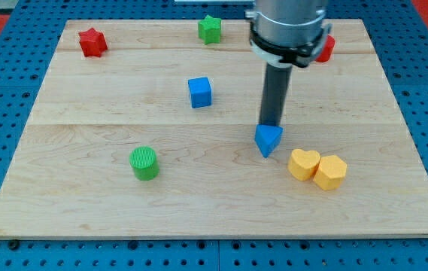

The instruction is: Slide the blue cube towards bottom center of the board

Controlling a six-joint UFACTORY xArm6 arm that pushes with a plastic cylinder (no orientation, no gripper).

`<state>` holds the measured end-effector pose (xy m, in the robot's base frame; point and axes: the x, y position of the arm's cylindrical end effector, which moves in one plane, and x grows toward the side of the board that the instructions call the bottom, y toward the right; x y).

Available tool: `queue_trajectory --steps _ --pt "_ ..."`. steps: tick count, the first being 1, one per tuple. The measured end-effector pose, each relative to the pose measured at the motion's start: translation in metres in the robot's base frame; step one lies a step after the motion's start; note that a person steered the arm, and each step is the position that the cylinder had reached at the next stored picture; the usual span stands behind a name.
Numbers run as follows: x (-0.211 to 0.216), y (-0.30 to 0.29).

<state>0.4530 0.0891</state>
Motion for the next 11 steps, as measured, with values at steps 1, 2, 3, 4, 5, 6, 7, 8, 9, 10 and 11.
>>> queue_trajectory --steps 1,2,3,4,5,6,7,8,9,10,11 --pt "-0.001 -0.017" --pt "-0.022 -0.046" --pt "-0.012 -0.101" --pt "-0.033 -0.180" --pt "-0.082 -0.215" --pt "-0.089 -0.151" --pt "-0.096 -0.074" --pt "-0.036 -0.056" --pt "-0.028 -0.095" --pt "-0.004 -0.132" --pt "0.017 -0.119"
